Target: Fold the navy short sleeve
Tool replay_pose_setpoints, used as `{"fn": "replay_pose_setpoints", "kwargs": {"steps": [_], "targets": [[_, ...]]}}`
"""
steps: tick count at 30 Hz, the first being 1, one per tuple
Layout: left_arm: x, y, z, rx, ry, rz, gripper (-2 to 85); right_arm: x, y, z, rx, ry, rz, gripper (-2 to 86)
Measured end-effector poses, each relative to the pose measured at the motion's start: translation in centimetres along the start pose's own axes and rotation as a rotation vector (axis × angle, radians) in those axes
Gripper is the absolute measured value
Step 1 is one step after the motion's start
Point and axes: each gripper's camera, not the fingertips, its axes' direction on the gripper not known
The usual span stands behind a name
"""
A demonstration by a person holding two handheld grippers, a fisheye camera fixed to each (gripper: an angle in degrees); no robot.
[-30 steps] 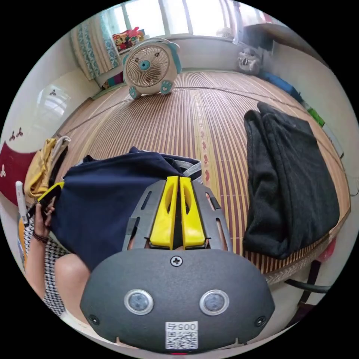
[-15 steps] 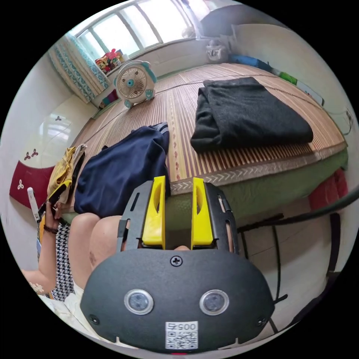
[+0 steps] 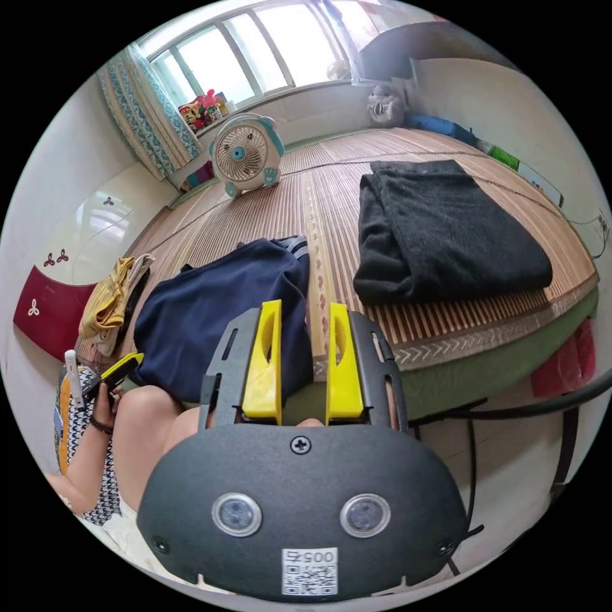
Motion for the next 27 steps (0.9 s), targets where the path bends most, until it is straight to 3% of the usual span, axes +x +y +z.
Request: {"fn": "replay_pose_setpoints", "kwargs": {"steps": [6, 15, 27], "targets": [[1.1, 0.8, 0.3, 0.036, -0.073, 0.03, 7.8, -1.5, -3.7, 2.9, 0.0, -0.014, -0.09, 11.1], [0.4, 1.6, 0.3, 0.066, -0.034, -0.012, 7.7, -1.5, -7.0, 8.7, -0.111, -0.022, -0.111, 11.6], [0.0, 2.1, 0.5, 0.096, 0.006, -0.03, 7.3, -2.4, -6.3, 9.7, -0.131, -0.051, -0.153, 4.8]]}}
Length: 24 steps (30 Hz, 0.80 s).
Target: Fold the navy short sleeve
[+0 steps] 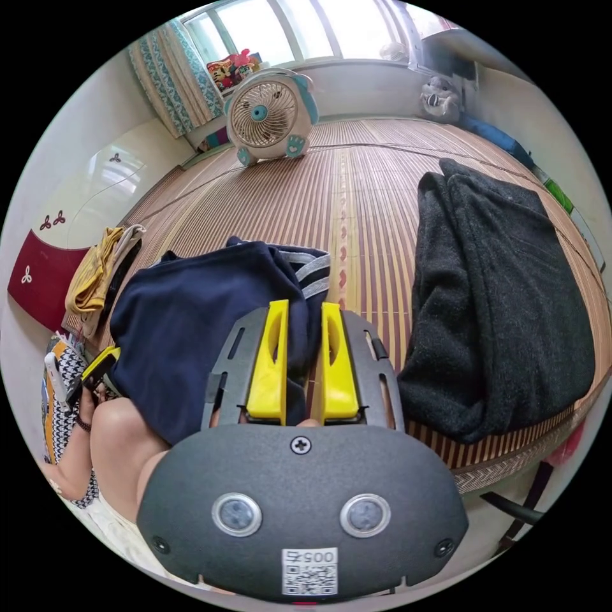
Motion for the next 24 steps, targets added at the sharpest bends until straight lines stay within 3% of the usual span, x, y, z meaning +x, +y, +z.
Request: {"fn": "replay_pose_setpoints", "kwargs": {"steps": [7, 15, 24], "targets": [[0.4, 0.0, -0.1, -0.001, -0.005, 0.001, 7.3, -0.9, 0.1, -1.2, 0.016, 0.02, 0.015, -0.5], [1.3, -0.8, -0.3, -0.03, -0.015, 0.014, 7.6, -4.7, -0.9, -7.4, 0.108, 0.093, -0.047, -1.0], [4.3, -3.2, -3.0, 0.042, -0.011, 0.011, 7.5, -3.0, -1.6, -13.4, 0.162, 0.124, 0.0, -1.0]]}}
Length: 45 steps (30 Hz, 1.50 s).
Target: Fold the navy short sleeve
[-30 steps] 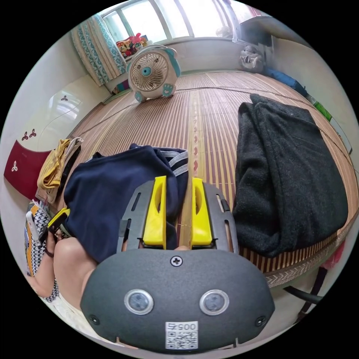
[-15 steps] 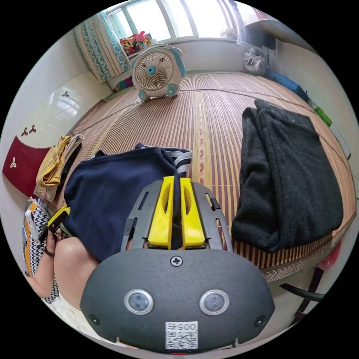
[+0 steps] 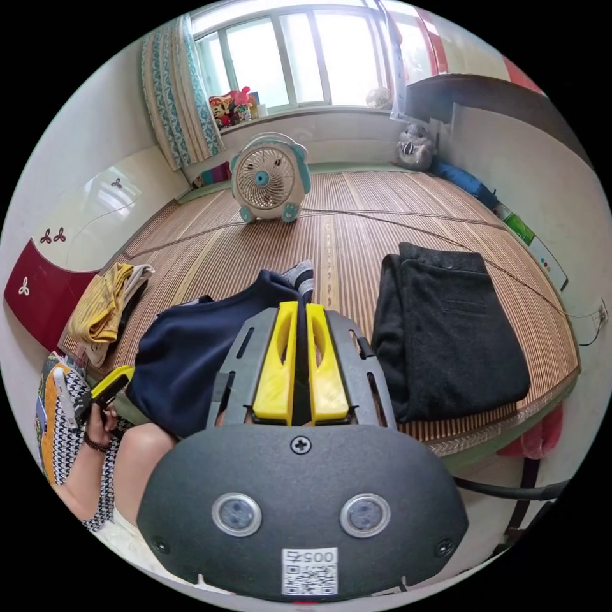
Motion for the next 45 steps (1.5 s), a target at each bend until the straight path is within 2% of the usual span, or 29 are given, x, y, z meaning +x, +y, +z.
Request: {"fn": "replay_pose_setpoints", "kwargs": {"steps": [2, 6, 13, 21, 28, 33, 38, 42, 45], "targets": [[1.4, -0.6, -1.6, 0.034, 0.034, 0.029, 7.2, 0.3, 0.1, -0.3, -0.01, 0.021, -0.008, -1.0], [6.0, -1.3, -3.7, 0.028, 0.223, 0.115, 6.7, 1.0, 0.7, -0.2, -0.033, 0.052, -0.008, -0.6], [13.8, -0.9, -2.7, -0.076, 0.3, 0.29, 7.2, 6.3, 1.6, 0.4, -0.085, 0.141, 0.119, 4.8], [15.8, -3.1, -1.0, -0.067, 0.388, 0.241, 6.6, 13.3, 10.2, -3.9, -0.109, -0.086, 0.253, 7.2], [19.7, -5.3, 4.7, -0.106, 0.401, 0.25, 6.6, 17.4, 19.0, -4.2, -0.145, -0.31, 0.526, 9.4], [22.2, -3.6, 7.7, -0.134, 0.313, 0.363, 6.4, 17.0, 20.2, -4.5, -0.146, -0.351, 0.552, 10.1], [22.0, -3.6, 8.0, -0.136, 0.31, 0.32, 6.2, 16.2, 19.5, -3.6, -0.165, -0.374, 0.555, 8.1], [23.5, -3.1, 8.0, -0.167, 0.286, 0.389, 6.3, 14.2, 19.0, -4.8, -0.173, -0.25, 0.559, 3.8], [24.6, -2.5, 7.5, -0.149, 0.25, 0.456, 6.3, 12.8, 18.8, -6.7, -0.132, -0.23, 0.552, 0.5]]}}
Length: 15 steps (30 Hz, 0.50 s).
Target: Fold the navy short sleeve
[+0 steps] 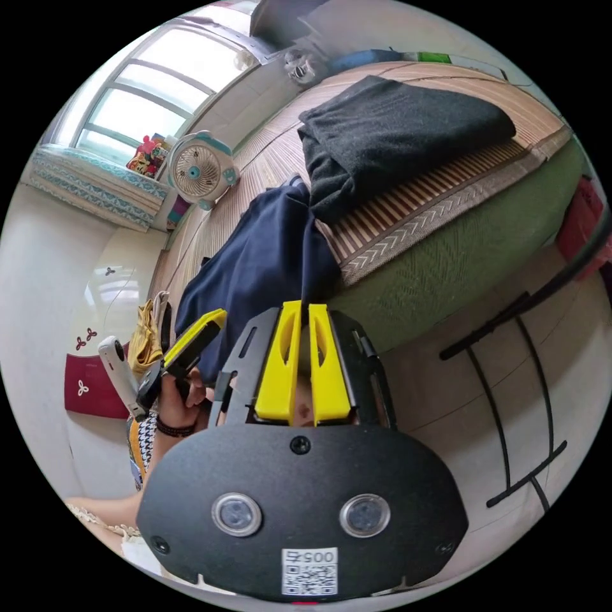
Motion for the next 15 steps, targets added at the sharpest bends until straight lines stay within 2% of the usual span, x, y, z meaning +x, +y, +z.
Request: {"fn": "replay_pose_setpoints", "kwargs": {"steps": [7, 9, 15], "targets": [[0.5, -0.1, 0.4, -0.074, 0.03, 0.023, 5.4, -5.3, 1.0, -2.8, 0.081, 0.048, -0.078, -1.3], [0.5, -0.2, 1.3, -0.144, 0.032, 0.02, 5.1, -7.2, 1.1, -3.2, 0.094, 0.062, -0.108, -1.4], [-0.9, -0.1, -0.2, -0.117, 0.078, -0.045, 5.2, -13.7, 1.7, -3.5, 0.131, 0.112, -0.21, -1.6]]}}
